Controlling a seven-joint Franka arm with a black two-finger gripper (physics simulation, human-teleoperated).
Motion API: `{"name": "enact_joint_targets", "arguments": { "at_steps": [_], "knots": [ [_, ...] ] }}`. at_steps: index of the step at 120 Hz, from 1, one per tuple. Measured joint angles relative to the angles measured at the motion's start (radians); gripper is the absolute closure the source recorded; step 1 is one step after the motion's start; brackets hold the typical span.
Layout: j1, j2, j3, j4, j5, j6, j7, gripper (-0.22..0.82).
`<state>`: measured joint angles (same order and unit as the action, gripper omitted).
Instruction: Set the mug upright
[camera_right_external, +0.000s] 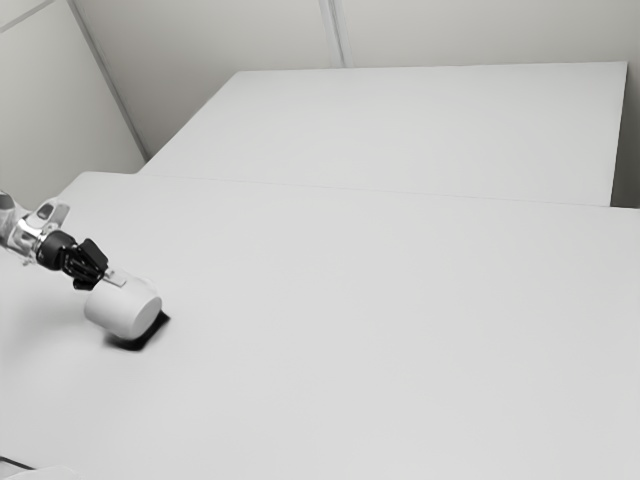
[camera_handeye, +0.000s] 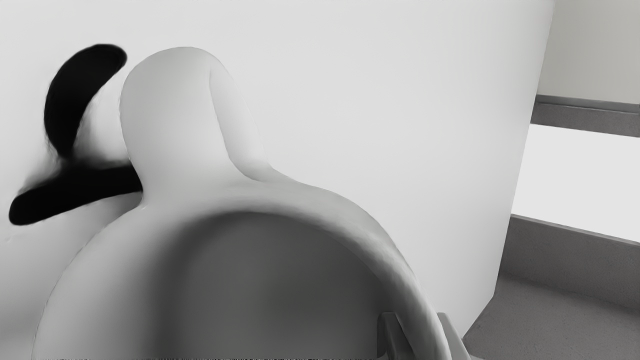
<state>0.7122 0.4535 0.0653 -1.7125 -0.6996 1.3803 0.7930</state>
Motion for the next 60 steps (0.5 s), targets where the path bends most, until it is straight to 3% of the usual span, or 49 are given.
{"name": "enact_joint_targets", "arguments": {
  "at_steps": [29,60],
  "knots": [
    [-0.023,-0.038,-0.010,0.002,-0.001,0.005,-0.006,0.77],
    [-0.238,-0.192,-0.014,-0.057,0.163,0.170,-0.040,0.78]
  ]
}}
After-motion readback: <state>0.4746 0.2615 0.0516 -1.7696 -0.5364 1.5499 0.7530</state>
